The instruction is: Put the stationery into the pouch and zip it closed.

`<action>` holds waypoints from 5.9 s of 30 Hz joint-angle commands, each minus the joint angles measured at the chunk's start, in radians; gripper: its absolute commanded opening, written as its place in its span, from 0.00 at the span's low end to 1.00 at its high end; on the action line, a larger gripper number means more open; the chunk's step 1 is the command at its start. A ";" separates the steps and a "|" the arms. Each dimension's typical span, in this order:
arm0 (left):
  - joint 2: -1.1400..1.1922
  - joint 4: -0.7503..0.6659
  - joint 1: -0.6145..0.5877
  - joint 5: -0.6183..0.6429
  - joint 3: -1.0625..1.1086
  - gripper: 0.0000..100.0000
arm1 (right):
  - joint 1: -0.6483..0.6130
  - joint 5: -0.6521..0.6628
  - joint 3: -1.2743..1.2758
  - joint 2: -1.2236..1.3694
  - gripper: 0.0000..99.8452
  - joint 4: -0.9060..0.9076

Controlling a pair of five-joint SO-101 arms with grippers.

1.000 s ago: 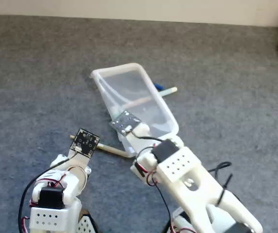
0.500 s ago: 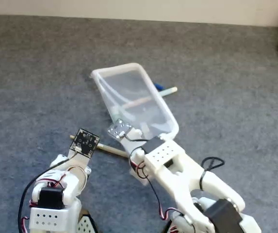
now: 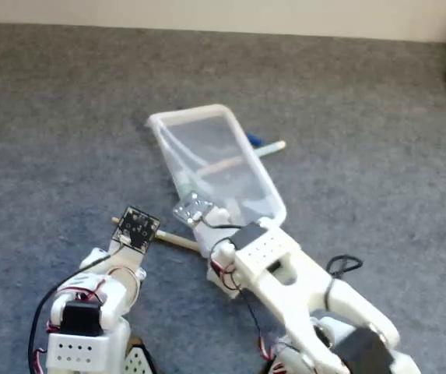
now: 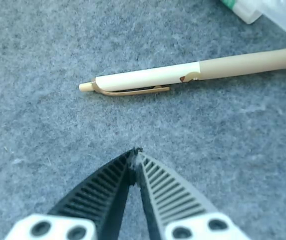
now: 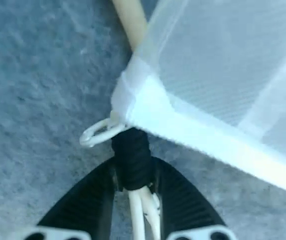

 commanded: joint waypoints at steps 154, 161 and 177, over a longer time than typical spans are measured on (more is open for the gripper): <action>-0.013 -0.290 0.131 0.209 -0.390 0.01 | 0.122 0.009 0.381 -1.419 0.01 0.018; -0.013 -0.290 0.054 0.224 -0.401 0.01 | 0.202 0.008 0.380 -1.420 0.01 0.007; -0.013 -0.296 0.022 0.258 -0.395 0.01 | 0.309 -0.040 0.380 -1.420 0.01 -0.033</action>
